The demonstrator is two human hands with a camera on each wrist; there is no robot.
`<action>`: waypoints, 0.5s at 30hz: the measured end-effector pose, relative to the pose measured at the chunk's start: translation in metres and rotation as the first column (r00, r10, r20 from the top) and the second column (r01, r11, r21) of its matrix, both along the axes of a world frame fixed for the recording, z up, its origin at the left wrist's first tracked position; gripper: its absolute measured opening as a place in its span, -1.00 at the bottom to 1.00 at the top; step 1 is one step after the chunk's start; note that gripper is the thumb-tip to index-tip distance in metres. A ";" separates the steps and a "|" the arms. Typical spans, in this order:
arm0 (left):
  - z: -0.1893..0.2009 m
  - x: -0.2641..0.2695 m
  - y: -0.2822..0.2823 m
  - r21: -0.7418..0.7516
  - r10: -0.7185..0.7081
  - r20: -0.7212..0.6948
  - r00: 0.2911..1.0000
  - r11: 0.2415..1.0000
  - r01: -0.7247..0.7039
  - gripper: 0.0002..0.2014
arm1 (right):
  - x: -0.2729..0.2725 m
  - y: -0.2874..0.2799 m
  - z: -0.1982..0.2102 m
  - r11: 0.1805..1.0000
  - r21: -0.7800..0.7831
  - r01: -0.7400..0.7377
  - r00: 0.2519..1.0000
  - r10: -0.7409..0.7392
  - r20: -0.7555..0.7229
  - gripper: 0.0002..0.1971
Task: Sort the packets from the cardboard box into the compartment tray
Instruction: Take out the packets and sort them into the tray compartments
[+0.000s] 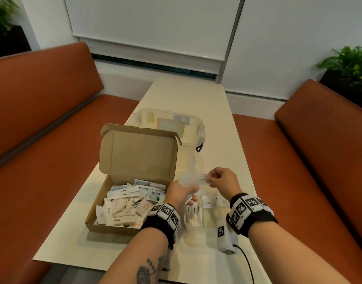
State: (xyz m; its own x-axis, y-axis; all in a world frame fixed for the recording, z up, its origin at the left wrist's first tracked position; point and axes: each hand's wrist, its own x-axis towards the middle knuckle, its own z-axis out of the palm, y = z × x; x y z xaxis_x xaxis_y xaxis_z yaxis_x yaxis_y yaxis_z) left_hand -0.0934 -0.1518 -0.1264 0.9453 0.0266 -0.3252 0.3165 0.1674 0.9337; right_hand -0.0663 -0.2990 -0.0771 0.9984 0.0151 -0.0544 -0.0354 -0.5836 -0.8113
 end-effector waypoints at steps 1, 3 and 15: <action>0.000 0.000 0.000 -0.005 0.001 0.003 1.000 1.000 -0.001 -0.84 | 0.002 -0.002 0.003 1.000 0.016 0.012 1.000 -0.012 0.012 -0.89; 0.000 0.002 0.000 -0.014 0.009 0.006 1.000 1.000 -0.009 -0.85 | 0.005 -0.006 0.009 0.999 0.031 0.016 1.000 -0.017 0.026 -0.92; -0.005 0.006 -0.005 0.069 0.019 0.060 0.998 0.997 -0.024 -0.91 | 0.004 -0.006 0.020 0.971 -0.108 -0.211 0.977 0.207 -0.048 -0.92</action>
